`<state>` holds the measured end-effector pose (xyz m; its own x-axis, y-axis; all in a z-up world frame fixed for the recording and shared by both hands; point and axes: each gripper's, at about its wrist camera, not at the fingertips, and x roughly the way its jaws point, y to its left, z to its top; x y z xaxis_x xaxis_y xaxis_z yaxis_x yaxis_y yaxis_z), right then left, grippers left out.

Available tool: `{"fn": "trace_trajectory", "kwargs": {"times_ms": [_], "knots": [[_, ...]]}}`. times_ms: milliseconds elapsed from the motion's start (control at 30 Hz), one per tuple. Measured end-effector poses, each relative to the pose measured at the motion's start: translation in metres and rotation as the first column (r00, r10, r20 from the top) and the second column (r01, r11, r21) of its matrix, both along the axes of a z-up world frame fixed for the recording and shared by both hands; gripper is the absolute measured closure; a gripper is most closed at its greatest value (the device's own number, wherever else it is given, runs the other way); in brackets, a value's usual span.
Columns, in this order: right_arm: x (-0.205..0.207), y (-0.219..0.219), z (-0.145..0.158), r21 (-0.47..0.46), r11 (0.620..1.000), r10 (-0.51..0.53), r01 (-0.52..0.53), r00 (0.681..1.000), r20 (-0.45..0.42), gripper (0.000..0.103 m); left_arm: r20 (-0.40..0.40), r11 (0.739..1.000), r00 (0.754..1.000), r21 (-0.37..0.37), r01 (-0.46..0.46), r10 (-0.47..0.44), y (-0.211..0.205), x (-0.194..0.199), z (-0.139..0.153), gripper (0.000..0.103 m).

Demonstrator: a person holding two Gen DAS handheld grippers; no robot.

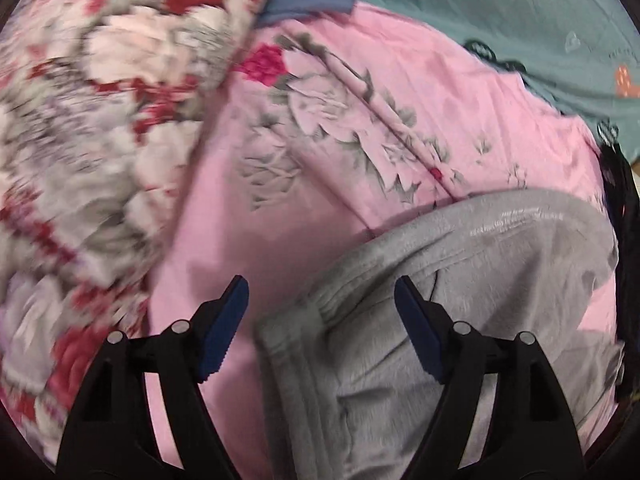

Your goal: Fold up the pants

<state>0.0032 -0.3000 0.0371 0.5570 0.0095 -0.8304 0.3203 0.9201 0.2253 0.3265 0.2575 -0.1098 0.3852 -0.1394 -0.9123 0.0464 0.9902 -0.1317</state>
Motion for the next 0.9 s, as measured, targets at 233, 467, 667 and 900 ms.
{"fn": "trace_trajectory", "kwargs": {"times_ms": [233,467,667,900], "knots": [[0.024,0.029,0.012,-0.071,0.996,0.057,-0.059,0.998,-0.030,0.056,0.023,0.992,0.995,-0.073,0.100,-0.099,-0.006,-0.001,-0.029,0.083],[0.173,0.202,0.008,-0.108,0.761,0.646,-0.639,0.762,0.048,0.050,0.132,0.968,0.991,-0.243,0.061,-0.029,0.019,-0.017,-0.034,0.087],[0.280,0.356,-0.046,-0.186,0.401,0.891,-0.897,0.429,-0.146,0.050,0.151,0.960,0.988,-0.270,0.075,-0.034,0.024,-0.021,-0.024,0.087],[0.339,0.399,-0.098,-0.226,0.292,0.876,-0.929,0.355,-0.327,0.050,0.147,0.955,0.988,-0.285,0.077,-0.036,0.025,-0.019,-0.026,0.087]]}}
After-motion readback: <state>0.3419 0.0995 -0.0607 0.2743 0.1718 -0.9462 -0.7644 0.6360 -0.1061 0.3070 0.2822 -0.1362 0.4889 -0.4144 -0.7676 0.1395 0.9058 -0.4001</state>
